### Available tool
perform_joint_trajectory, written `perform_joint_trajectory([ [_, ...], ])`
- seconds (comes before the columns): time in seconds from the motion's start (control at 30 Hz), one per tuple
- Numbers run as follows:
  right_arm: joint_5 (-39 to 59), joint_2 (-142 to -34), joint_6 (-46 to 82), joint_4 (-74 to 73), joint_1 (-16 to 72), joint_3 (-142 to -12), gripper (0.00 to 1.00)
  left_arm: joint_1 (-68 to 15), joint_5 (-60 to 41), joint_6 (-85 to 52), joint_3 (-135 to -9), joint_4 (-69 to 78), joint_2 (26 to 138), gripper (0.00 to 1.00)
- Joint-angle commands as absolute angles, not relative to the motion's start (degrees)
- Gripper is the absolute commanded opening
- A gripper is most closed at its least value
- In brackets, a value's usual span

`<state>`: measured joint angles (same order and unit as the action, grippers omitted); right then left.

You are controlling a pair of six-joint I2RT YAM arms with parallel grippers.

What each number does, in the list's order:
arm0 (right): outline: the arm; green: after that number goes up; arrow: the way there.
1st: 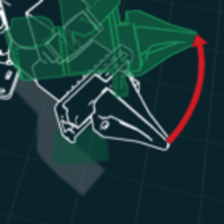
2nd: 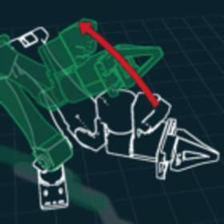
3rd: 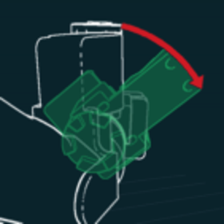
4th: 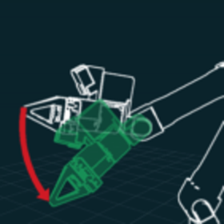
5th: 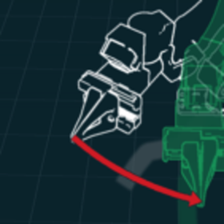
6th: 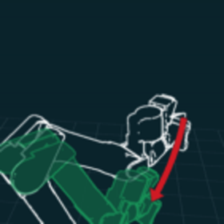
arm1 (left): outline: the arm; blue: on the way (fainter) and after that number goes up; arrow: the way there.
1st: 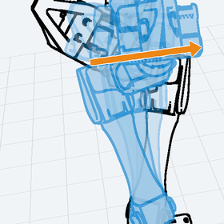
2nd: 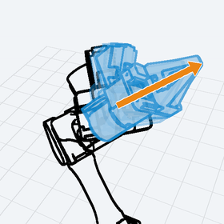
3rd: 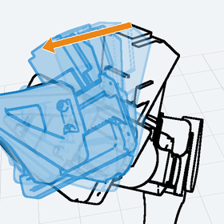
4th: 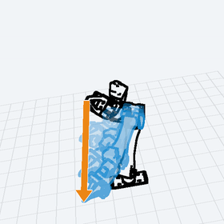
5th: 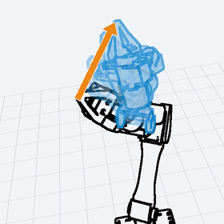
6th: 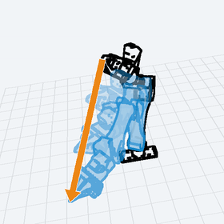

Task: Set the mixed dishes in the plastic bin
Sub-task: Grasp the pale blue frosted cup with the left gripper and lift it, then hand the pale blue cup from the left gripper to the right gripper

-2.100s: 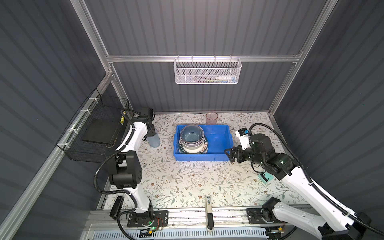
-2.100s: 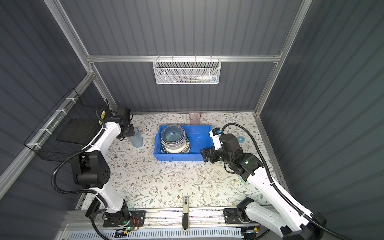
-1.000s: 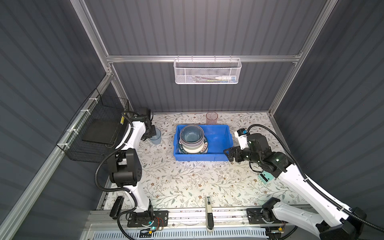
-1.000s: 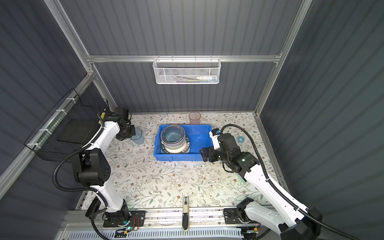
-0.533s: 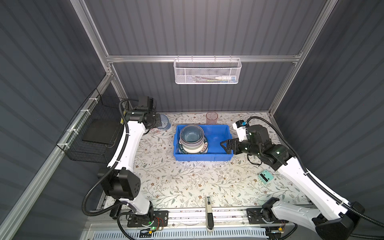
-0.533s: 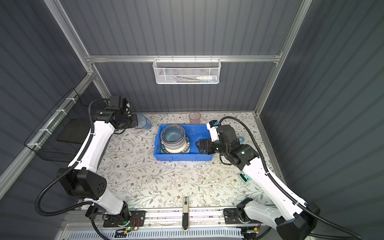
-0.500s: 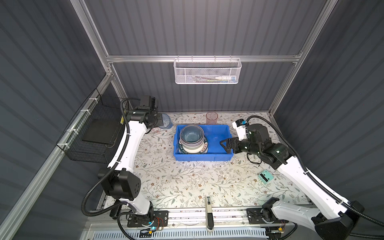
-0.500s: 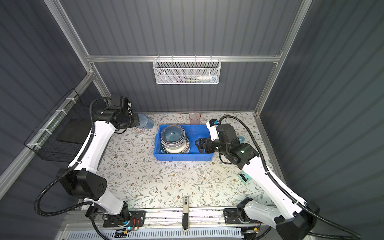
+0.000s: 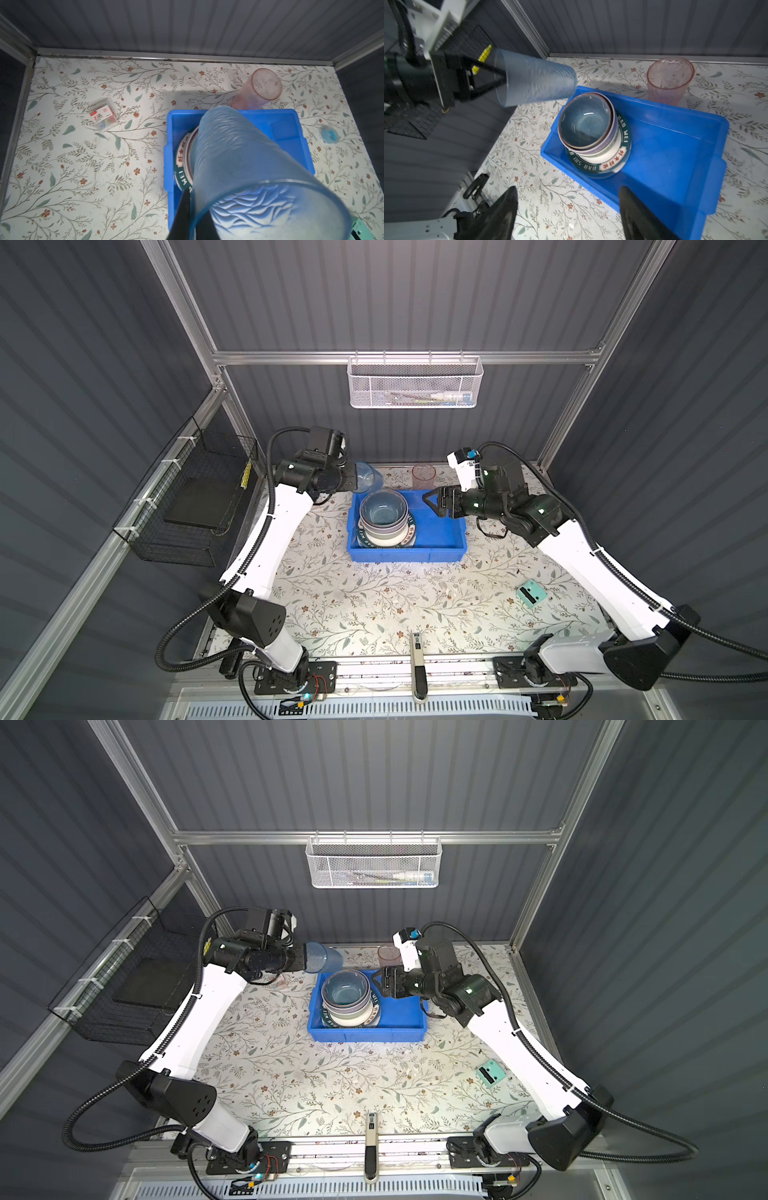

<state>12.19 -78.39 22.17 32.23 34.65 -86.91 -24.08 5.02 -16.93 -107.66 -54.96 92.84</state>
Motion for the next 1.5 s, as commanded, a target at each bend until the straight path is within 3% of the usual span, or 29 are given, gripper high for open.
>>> perform_joint_trajectory([
  [0.0,10.8,-81.1,22.1,34.9,36.0,-92.1,0.72,-28.1,6.1,-19.0,-109.4,-52.2,92.0,0.00],
  [0.17,2.9,-85.7,20.2,40.1,38.8,-99.8,0.56,-32.5,8.0,-20.7,-109.8,-50.4,93.0,0.00],
  [0.47,-2.2,-90.2,18.7,44.4,41.6,-106.4,0.42,-38.0,11.3,-21.5,-114.0,-51.0,96.8,0.00],
  [0.93,-11.8,-96.0,17.8,47.5,43.0,-111.1,0.28,-40.9,12.6,-20.7,-115.8,-51.2,97.3,0.01],
  [1.47,-18.6,-101.4,17.8,51.1,43.7,-115.6,0.19,-41.0,10.3,-19.4,-113.4,-50.0,95.5,0.04],
])
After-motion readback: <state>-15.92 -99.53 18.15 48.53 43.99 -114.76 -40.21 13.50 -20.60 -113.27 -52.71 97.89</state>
